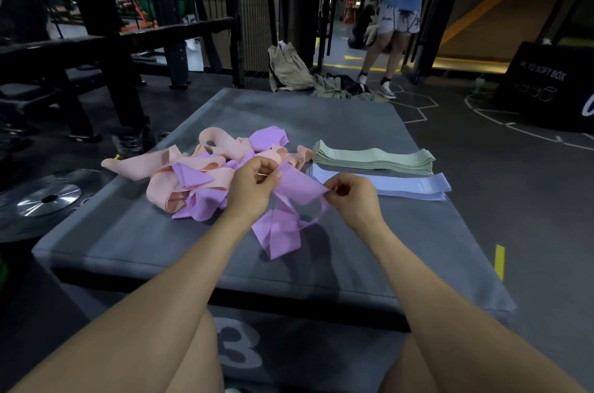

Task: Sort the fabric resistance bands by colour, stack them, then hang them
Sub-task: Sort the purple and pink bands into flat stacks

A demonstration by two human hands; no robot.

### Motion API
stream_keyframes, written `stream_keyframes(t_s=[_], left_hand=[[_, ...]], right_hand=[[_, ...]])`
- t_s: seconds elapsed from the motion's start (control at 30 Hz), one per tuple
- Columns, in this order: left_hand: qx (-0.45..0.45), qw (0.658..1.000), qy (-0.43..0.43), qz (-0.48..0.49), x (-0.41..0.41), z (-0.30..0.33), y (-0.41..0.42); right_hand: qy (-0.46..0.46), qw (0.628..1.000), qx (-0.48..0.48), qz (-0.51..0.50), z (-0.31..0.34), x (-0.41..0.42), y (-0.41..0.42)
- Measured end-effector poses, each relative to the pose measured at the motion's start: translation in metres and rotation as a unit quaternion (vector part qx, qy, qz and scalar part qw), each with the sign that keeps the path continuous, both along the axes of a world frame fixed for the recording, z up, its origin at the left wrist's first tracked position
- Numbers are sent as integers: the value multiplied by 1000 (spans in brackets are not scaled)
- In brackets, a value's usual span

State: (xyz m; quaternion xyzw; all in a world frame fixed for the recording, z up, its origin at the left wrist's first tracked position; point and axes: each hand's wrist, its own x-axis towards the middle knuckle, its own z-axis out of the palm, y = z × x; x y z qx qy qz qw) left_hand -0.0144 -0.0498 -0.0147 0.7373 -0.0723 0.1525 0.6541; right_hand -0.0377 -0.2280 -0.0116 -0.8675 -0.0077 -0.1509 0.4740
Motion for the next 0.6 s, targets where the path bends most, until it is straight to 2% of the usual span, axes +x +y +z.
stream_keyframes(t_s=[0.2, 0.3, 0.4, 0.5, 0.6], left_hand=[[25, 1000, -3, 4, 4, 16, -4], [143, 987, -10, -66, 7, 38, -6], [296, 950, -40, -89, 10, 63, -8], [314, 945, -62, -70, 8, 91, -11], [330, 940, -84, -5, 10, 114, -10]], right_hand=[[-56, 998, 24, -17, 35, 8, -1], [-82, 996, 9, -30, 60, 10, -3], [-105, 993, -25, -47, 86, 8, -4], [-121, 991, -41, -50, 107, 3, -8], [-94, 991, -87, -42, 120, -3, -13]])
